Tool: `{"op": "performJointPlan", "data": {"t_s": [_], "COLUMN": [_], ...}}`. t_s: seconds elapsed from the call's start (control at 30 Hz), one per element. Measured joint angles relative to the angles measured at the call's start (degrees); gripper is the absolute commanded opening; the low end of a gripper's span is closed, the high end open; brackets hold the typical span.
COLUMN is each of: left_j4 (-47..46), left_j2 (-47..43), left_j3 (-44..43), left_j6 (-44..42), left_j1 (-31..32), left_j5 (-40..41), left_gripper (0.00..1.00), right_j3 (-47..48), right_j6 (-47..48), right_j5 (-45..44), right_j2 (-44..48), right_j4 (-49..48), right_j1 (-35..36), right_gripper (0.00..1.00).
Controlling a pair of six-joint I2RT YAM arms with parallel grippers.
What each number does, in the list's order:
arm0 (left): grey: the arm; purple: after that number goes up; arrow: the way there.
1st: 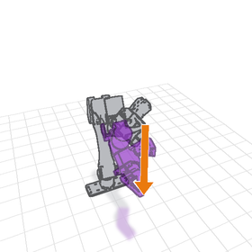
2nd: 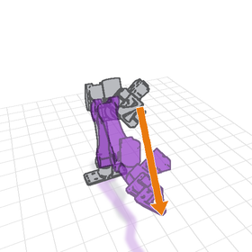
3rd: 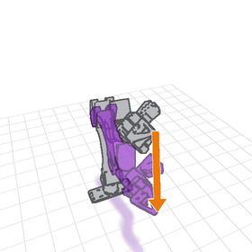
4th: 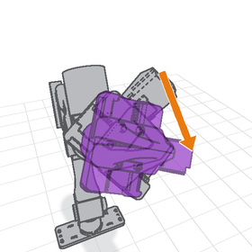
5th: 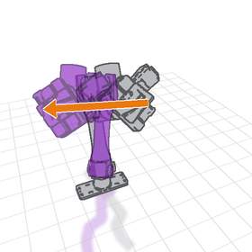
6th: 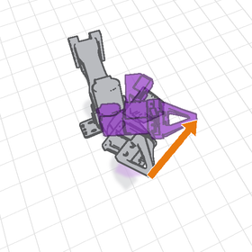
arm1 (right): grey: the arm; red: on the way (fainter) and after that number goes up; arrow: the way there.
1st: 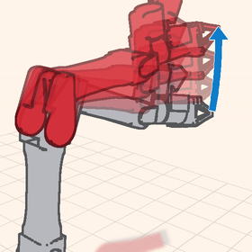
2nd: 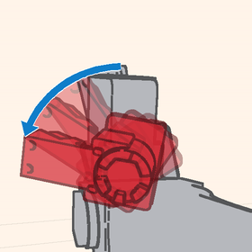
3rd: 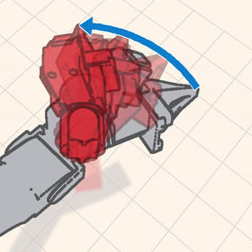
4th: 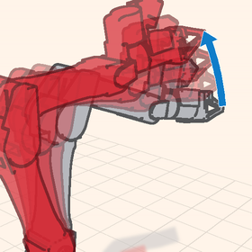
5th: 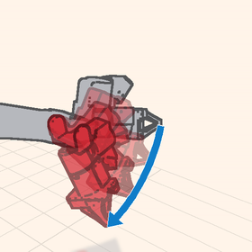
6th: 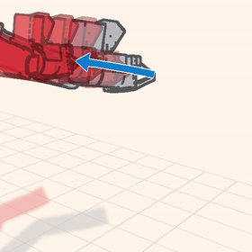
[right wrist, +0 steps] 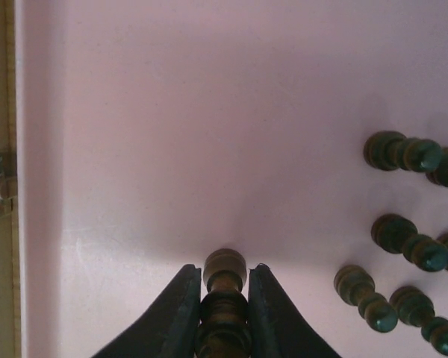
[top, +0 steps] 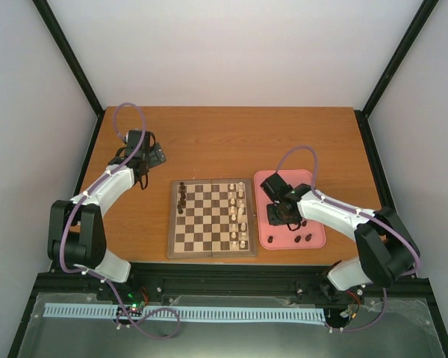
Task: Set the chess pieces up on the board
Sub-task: Pick up the chess piece from the storage box.
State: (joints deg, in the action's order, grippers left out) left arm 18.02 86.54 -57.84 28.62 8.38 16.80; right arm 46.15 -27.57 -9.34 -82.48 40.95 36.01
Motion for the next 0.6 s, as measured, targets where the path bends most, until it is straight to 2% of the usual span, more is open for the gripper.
{"op": "performJointPlan", "data": {"t_s": [0.33, 0.47, 0.6], "left_j4": [0.0, 0.0, 0.0], "left_j2": [0.0, 0.0, 0.0], "left_j3": [0.0, 0.0, 0.0], "left_j6": [0.0, 0.0, 0.0], "left_j1": [0.0, 0.0, 0.0], "left_j5": [0.0, 0.0, 0.0], "left_gripper": [1.0, 1.0, 1.0], "right_j3": [1.9, 9.3, 18.0], "right_j6": [-0.2, 0.4, 0.8], "right_j5": [-0.9, -2.2, -2.9], "right_j2": [2.7, 4.6, 4.1], "right_j4": [4.4, 8.6, 10.6], "right_j1": [0.0, 0.9, 5.7], "right_gripper": [0.09, 0.09, 0.09]}}
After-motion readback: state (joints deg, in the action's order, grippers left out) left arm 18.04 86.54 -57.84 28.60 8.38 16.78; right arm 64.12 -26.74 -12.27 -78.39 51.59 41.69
